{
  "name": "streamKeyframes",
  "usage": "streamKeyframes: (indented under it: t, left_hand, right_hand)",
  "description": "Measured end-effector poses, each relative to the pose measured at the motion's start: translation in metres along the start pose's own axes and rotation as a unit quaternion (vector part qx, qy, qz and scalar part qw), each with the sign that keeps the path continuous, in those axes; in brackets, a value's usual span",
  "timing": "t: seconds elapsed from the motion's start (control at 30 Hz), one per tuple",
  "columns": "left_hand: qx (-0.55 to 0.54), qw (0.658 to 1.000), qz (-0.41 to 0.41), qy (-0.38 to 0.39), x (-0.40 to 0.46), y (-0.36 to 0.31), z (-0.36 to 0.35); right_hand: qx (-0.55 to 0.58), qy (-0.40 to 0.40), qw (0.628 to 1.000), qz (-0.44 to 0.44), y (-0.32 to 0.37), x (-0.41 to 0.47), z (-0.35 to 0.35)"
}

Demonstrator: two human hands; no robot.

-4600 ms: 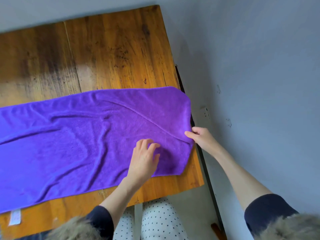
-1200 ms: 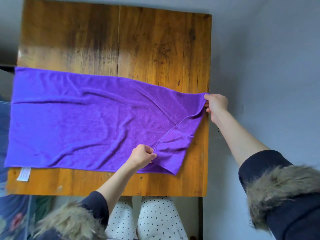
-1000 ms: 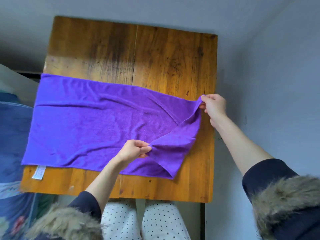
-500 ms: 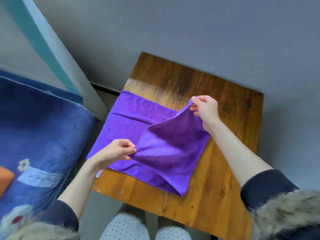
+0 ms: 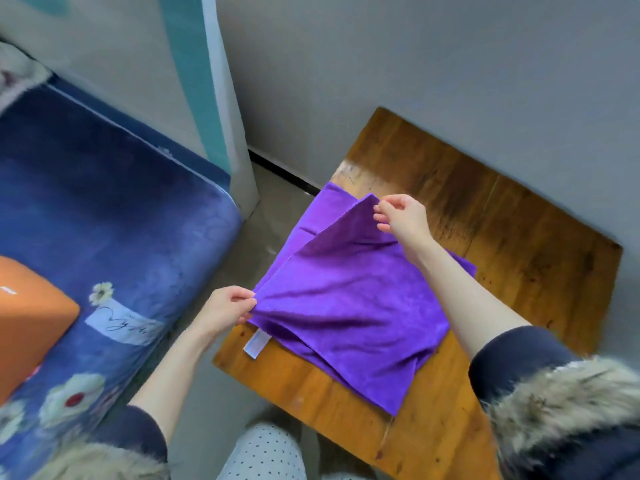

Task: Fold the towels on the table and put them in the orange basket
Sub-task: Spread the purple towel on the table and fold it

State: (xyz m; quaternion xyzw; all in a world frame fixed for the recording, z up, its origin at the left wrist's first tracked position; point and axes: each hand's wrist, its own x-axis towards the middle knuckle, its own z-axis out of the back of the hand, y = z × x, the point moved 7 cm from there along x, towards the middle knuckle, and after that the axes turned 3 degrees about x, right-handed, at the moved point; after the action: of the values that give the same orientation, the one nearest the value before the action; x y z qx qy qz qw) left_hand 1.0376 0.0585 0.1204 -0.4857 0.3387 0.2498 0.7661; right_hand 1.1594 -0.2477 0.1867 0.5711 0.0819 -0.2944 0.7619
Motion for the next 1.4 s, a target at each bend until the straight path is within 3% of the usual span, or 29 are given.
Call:
streamKeyframes:
  t: [0.07,0.17,0.3,0.47,0.9,1.1,1.3,1.4]
  left_hand:
    - [-0.001,1.000,0.027,-0.016,0.013,0.015,-0.007]
    - [0.018,0.998,0.054,-0.021,0.024,0.032,-0.019]
    - [0.080,0.994,0.042,-0.061,0.030,0.037,-0.026]
    - [0.152,0.983,-0.011,-0.098,0.030,0.019,-0.038]
    - [0.332,0.925,-0.182,-0.031,0.059,-0.097,-0.129]
    - [0.366,0.905,-0.217,0.012,0.047,-0.121,-0.194]
    - [0.384,0.892,-0.236,0.025,0.038,-0.129,-0.237]
    - [0.379,0.895,-0.236,0.006,0.036,-0.131,-0.242]
  right_hand:
    - [-0.158,0.020,0.987,0.002,-0.023,0.006,-0.003]
    - [-0.351,0.070,0.934,0.016,-0.065,0.005,0.001]
    - [-0.462,0.115,0.879,-0.006,-0.125,-0.010,0.024]
    - [-0.460,0.102,0.881,-0.027,-0.160,-0.031,0.045]
    - [-0.460,0.008,0.871,-0.171,-0.222,-0.102,0.141]
    - [-0.387,0.004,0.878,-0.280,-0.259,-0.133,0.187]
    - [-0.419,0.066,0.851,-0.310,-0.285,-0.148,0.213]
    - [-0.410,0.038,0.857,-0.311,-0.286,-0.136,0.233]
